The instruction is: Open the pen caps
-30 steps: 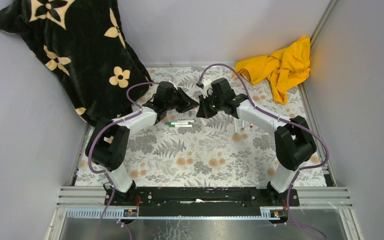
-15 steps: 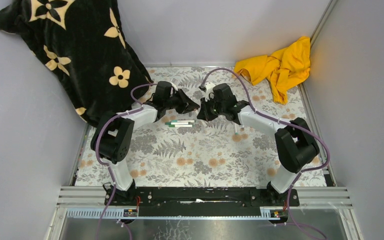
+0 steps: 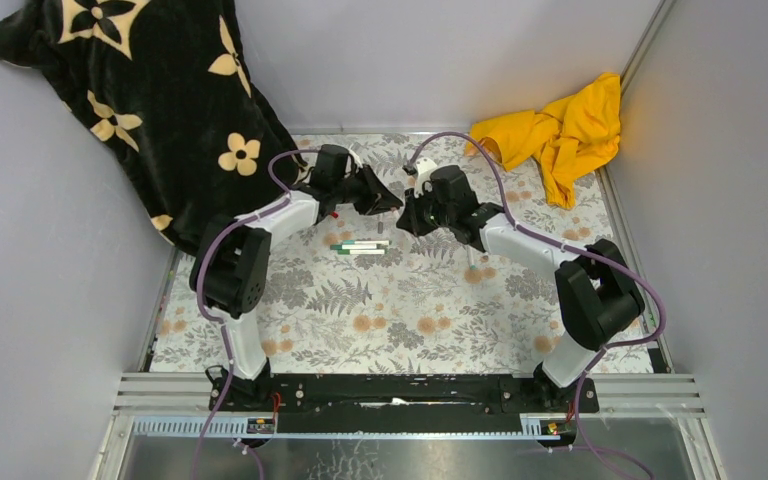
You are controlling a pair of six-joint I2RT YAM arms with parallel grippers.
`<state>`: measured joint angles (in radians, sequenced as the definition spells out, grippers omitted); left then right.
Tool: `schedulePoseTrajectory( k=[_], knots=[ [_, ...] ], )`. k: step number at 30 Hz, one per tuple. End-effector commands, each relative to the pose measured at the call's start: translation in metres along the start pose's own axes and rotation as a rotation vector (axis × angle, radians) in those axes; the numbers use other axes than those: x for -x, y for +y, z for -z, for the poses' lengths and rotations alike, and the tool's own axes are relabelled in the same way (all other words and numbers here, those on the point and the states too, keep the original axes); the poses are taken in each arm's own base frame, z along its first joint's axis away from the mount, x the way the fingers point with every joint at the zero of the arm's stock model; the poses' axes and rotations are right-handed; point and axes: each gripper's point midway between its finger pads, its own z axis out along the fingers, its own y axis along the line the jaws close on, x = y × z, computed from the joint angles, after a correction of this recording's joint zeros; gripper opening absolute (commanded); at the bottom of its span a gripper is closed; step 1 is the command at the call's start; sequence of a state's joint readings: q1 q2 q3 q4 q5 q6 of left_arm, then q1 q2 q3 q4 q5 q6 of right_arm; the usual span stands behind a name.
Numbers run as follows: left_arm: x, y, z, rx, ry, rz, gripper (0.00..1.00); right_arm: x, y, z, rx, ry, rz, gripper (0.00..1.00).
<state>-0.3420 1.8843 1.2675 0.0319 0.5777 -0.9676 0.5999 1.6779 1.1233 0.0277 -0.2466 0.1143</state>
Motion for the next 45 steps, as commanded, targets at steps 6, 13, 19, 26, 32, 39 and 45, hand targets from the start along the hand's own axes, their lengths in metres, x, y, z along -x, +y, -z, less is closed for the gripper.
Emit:
schedulePoseTrajectory(
  k=[6,13,19,26,32,39,45],
  knots=[
    [0.105,0.035,0.014,0.172,-0.357,-0.082,0.0,-0.068,0.017,0.033,0.05,0.247,-0.049,0.0],
    [0.118,0.027,0.016,0.169,-0.379,-0.091,0.0,-0.077,0.014,0.035,0.039,0.235,-0.065,0.0],
    [0.117,0.049,0.024,0.287,-0.391,-0.107,0.0,-0.055,-0.008,0.038,-0.104,0.202,-0.038,0.0],
    [0.101,0.11,0.039,0.528,-0.38,-0.094,0.07,-0.053,-0.061,0.034,-0.336,0.177,-0.12,0.0],
    [0.092,0.146,0.037,0.607,-0.341,-0.076,0.19,-0.067,-0.093,0.028,-0.436,0.191,-0.156,0.0],
    [0.095,0.169,0.036,0.666,-0.348,-0.065,0.39,-0.081,-0.12,0.024,-0.492,0.216,-0.208,0.01],
    [0.096,0.175,0.034,0.67,-0.349,-0.053,0.45,-0.094,-0.135,0.023,-0.546,0.247,-0.242,0.04]
  ],
)
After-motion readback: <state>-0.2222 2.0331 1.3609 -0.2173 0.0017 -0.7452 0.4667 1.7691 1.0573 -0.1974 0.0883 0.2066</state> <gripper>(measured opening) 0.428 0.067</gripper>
